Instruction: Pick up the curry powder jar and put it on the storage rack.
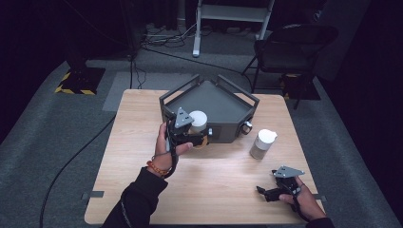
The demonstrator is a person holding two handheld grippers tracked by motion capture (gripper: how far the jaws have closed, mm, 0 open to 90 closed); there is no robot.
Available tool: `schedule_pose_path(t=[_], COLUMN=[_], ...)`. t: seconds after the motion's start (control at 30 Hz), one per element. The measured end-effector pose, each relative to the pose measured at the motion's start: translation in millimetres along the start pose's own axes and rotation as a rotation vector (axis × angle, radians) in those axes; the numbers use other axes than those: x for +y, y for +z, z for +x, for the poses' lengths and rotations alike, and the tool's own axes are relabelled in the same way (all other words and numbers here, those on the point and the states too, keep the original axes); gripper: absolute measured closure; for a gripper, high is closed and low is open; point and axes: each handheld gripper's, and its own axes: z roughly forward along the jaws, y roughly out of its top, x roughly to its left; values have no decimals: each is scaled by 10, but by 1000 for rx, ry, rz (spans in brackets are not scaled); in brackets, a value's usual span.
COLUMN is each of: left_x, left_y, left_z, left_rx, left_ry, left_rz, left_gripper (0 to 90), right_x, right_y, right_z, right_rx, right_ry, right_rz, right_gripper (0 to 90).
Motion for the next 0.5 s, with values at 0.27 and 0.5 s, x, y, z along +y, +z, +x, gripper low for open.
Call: schedule_pose_path(t=[0.27, 0.5], left_x=[167, 246], left_y=[12, 87], left_z=[34, 115], left_rx=[11, 16], left_ry=[0, -13], left_rz=[-9, -18], left_gripper=[347, 347], right_x=[0, 0], right_y=[0, 0], right_z=[0, 0], right_rx=[0, 0], right_ry=[0, 0], right_rz=[0, 0], right_gripper=[0, 0])
